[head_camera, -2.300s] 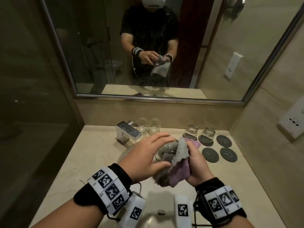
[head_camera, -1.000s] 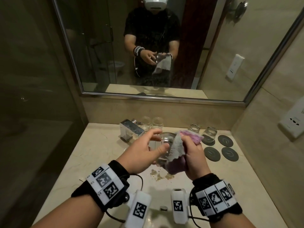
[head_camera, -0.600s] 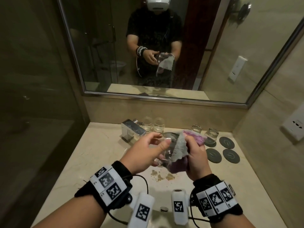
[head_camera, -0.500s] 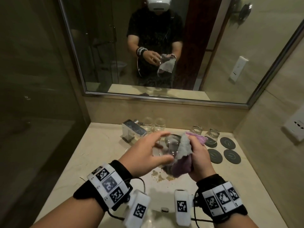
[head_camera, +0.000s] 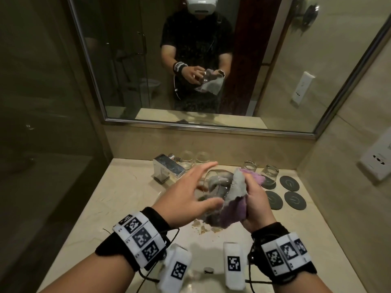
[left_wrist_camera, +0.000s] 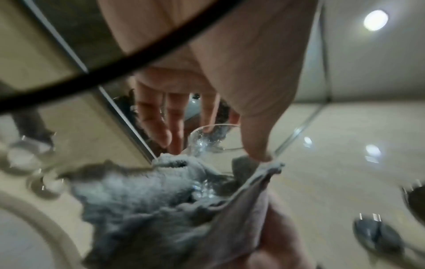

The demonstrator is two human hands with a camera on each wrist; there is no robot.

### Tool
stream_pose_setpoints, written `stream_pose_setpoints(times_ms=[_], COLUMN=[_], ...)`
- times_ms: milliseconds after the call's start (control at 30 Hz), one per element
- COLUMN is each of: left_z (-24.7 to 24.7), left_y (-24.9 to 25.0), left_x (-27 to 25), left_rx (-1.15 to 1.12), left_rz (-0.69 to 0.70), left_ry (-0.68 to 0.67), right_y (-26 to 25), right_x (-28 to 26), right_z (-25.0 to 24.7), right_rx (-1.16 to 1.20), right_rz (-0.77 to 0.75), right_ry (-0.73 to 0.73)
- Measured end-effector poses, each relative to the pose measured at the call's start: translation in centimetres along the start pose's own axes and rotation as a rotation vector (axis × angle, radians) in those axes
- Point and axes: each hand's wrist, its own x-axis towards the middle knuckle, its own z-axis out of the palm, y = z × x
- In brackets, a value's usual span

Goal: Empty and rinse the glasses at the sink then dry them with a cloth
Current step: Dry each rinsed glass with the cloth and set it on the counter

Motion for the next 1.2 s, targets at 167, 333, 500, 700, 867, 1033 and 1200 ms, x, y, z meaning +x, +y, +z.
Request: stream_pose_setpoints(times_ms=[167, 333, 500, 700, 867, 1033, 1200], left_z=[0.5, 1.0, 1.9, 2.8, 3.8, 4.5, 5.4], left_y=[0.0, -0.7, 0.0, 1.4, 2.0, 1.5, 1.6], left_x=[0.4, 1.3, 1.8, 3.1, 3.3, 2.4, 1.7], left_rx=[0.012, 0.281, 0.006, -0.9, -0.873, -0.736, -1.306], left_rz=[-0.023, 0.24, -0.011, -0.683, -0.616, -0.48, -0.646], left_ry=[0.033, -0.023, 0.035, -0.003, 0.011, 0.127, 0.148], right_y=[0.2, -0.1, 0.1, -0.9, -1.2, -2.0, -0.9], right_x=[-0.3, 0.6, 1.2, 0.2, 1.5, 2.6, 2.9], right_z=[-0.3, -1.5, -2.8, -3.2, -4.3, -5.7, -7.2], right_rx=[-0.103, 0.094, 0.02, -0.404, -0.264, 0.005, -0.039], right_rz=[-0.214, 0.227, 0.084, -0.397, -0.2, 0.09, 0.03], right_ry=[0.038, -0.173, -0.194, -0.158, -0.149, -0.059, -0.009])
